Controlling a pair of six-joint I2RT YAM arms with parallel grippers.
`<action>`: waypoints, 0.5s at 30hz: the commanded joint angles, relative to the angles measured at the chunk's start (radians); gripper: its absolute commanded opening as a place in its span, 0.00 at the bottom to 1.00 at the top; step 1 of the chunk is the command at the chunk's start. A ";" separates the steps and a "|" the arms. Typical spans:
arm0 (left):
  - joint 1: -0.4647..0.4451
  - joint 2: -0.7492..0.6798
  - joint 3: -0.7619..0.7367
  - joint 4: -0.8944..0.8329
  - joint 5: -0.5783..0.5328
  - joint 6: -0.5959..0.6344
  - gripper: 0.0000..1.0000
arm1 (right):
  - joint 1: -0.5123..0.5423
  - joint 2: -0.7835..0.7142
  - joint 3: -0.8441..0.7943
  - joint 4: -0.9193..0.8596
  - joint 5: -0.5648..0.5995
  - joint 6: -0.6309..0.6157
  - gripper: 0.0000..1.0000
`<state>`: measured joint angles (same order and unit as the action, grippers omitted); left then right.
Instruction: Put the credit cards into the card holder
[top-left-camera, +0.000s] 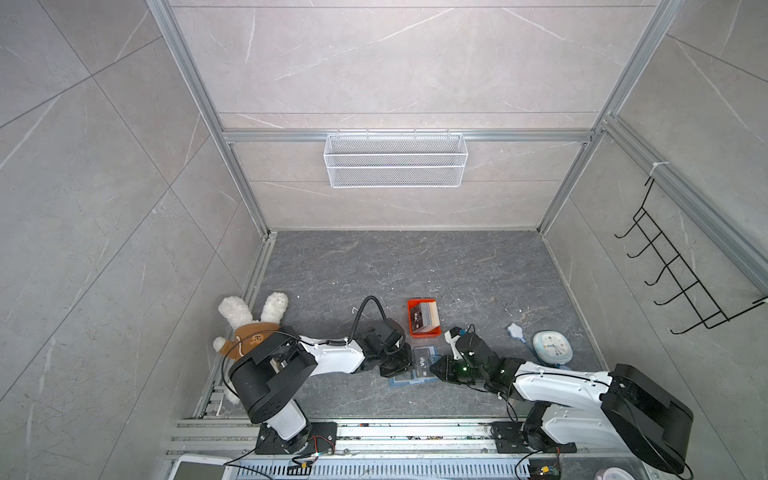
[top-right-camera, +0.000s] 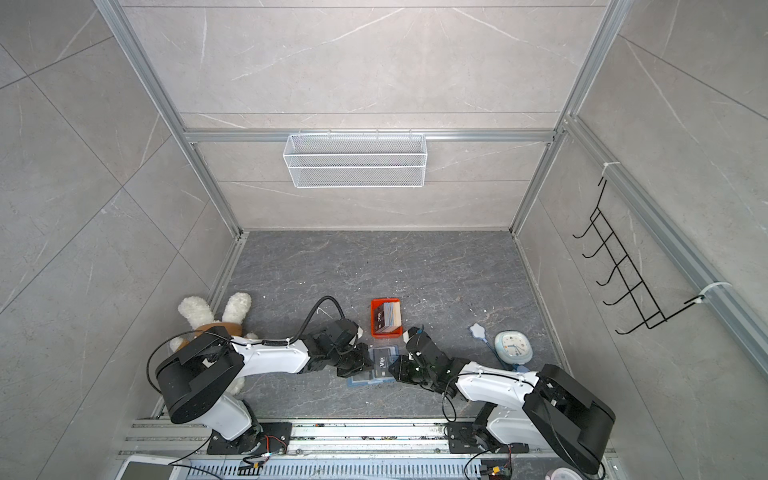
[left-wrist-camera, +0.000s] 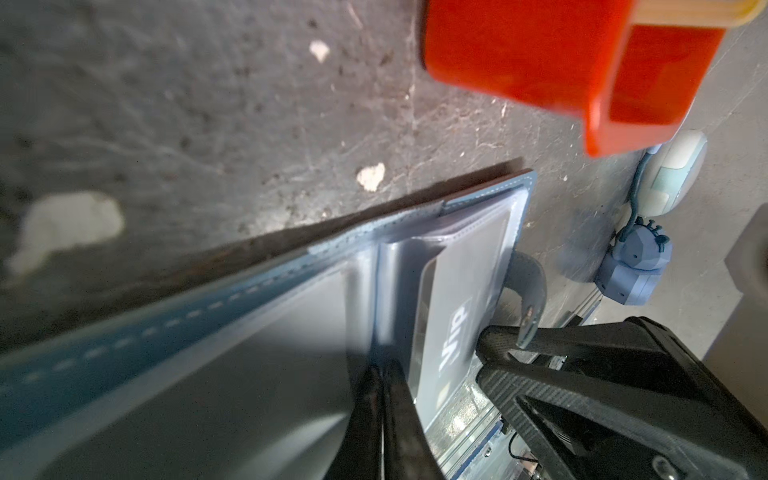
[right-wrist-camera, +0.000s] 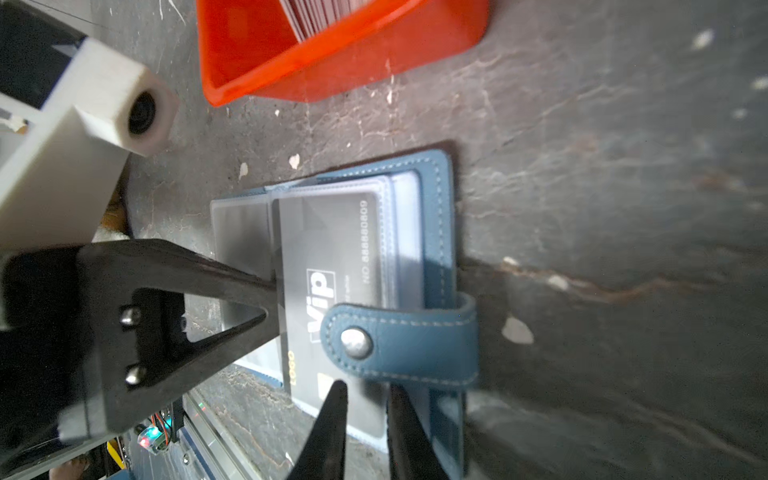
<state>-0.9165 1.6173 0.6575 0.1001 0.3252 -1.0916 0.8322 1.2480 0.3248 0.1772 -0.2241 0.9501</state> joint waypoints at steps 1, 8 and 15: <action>-0.012 0.040 0.016 -0.034 -0.004 0.010 0.08 | 0.004 0.009 -0.018 0.039 -0.019 -0.008 0.21; -0.015 0.052 0.024 -0.036 -0.003 0.010 0.08 | 0.005 -0.038 -0.027 0.035 -0.009 -0.018 0.21; -0.015 -0.018 0.026 -0.115 -0.045 0.024 0.08 | 0.006 -0.039 -0.001 -0.098 0.075 -0.010 0.21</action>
<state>-0.9237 1.6272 0.6750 0.0887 0.3183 -1.0908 0.8322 1.2201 0.3115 0.1608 -0.1989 0.9501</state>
